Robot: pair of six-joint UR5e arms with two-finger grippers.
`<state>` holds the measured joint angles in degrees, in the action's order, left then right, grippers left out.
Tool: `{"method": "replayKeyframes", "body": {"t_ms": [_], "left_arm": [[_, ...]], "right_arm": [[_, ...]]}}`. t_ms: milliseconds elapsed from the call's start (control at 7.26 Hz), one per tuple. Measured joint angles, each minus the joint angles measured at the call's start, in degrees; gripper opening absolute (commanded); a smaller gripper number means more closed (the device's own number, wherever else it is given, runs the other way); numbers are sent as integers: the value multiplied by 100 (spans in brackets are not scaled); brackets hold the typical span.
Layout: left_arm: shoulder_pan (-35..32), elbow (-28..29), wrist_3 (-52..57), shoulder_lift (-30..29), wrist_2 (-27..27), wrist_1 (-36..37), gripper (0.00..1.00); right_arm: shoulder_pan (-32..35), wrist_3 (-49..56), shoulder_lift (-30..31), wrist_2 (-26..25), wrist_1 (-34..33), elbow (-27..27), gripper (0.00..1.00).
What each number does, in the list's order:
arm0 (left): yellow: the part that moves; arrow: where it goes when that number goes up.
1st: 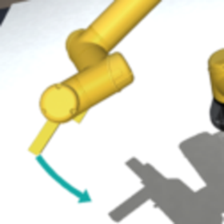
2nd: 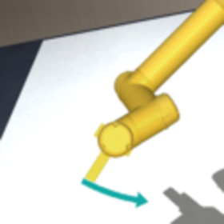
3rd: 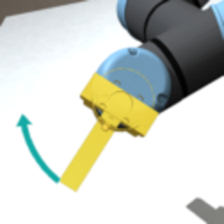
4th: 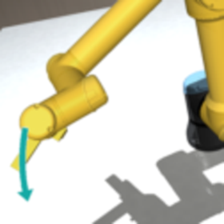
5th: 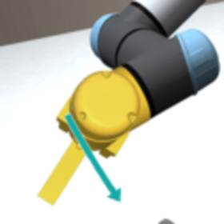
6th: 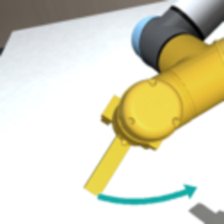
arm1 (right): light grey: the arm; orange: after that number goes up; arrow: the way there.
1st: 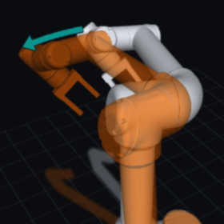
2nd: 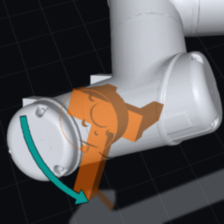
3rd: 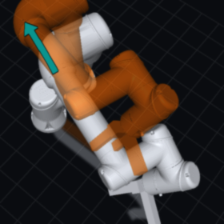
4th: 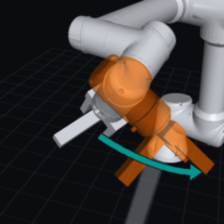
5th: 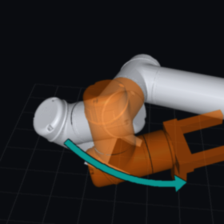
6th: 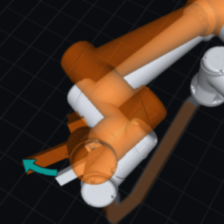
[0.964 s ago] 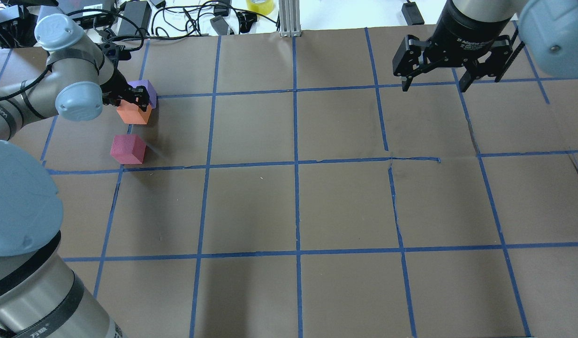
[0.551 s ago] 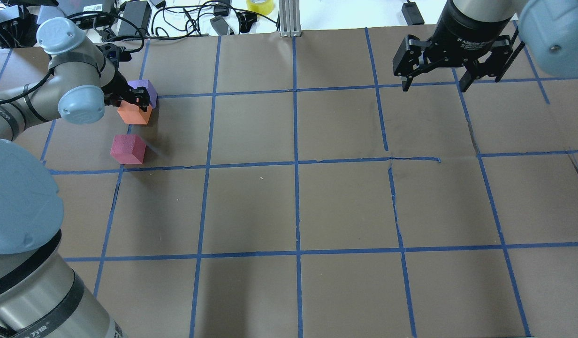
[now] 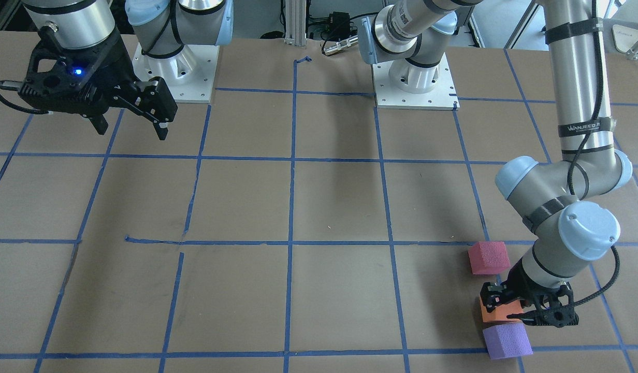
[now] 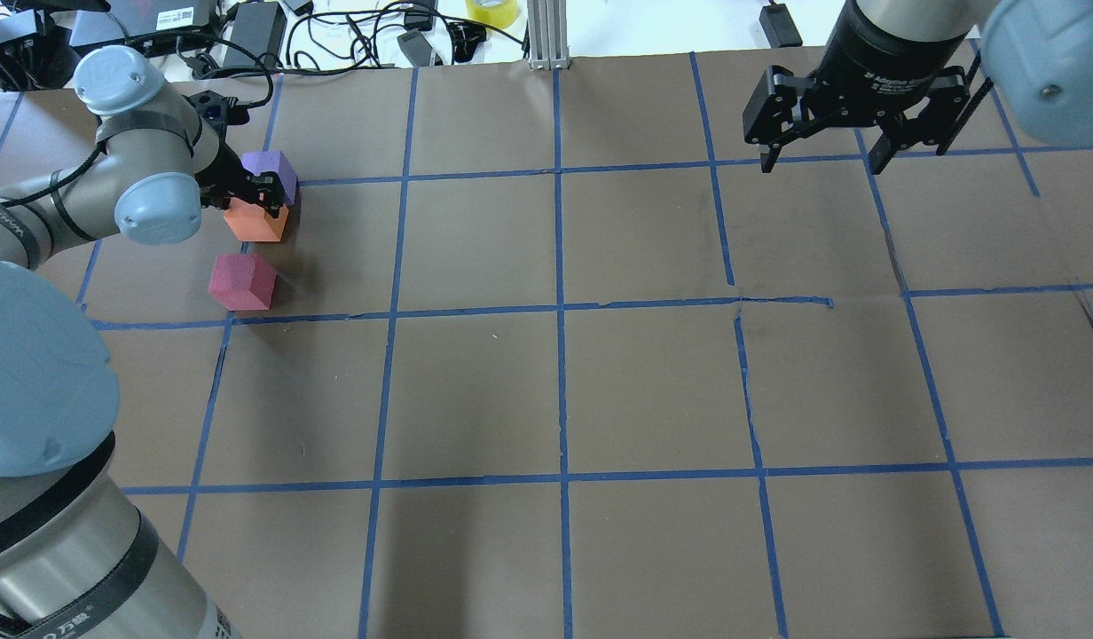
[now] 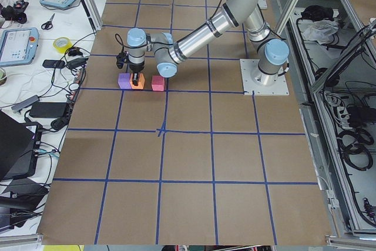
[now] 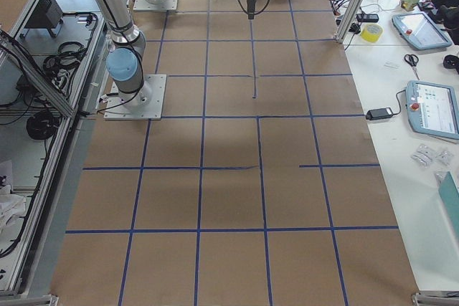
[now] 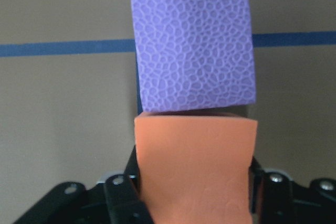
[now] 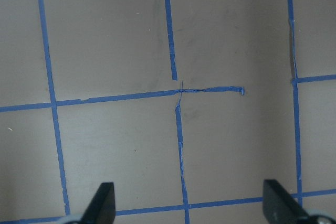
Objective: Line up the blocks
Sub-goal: 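Open the left gripper, releasing the orange cube in line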
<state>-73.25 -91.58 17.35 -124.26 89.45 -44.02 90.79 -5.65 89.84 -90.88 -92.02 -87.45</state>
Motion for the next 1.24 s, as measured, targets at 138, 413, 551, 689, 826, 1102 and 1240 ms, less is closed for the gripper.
{"method": "replayKeyframes", "body": {"t_ms": [138, 413, 551, 689, 826, 1102, 1240], "left_arm": [[7, -68, -5, 12, -4, 64, 24], [12, -143, -63, 26, -6, 188, 56], [12, -169, -91, 35, -3, 210, 74], [13, -191, -107, 46, 2, 218, 98], [13, -215, -117, 62, 3, 219, 100], [30, -341, -113, 135, 8, 224, 100], [50, -385, -109, 184, 22, 220, 100]], "right_arm": [[0, 2, 0, 0, 0, 0, 100], [0, 2, 1, 0, 0, 0, 100], [0, 0, 0, 0, 0, 0, 100], [0, -1, -1, 0, 0, 0, 100], [0, 0, -2, 0, 0, 0, 100], [0, 2, -2, 0, 0, 0, 100], [0, 2, -2, 0, 0, 0, 100]]}}
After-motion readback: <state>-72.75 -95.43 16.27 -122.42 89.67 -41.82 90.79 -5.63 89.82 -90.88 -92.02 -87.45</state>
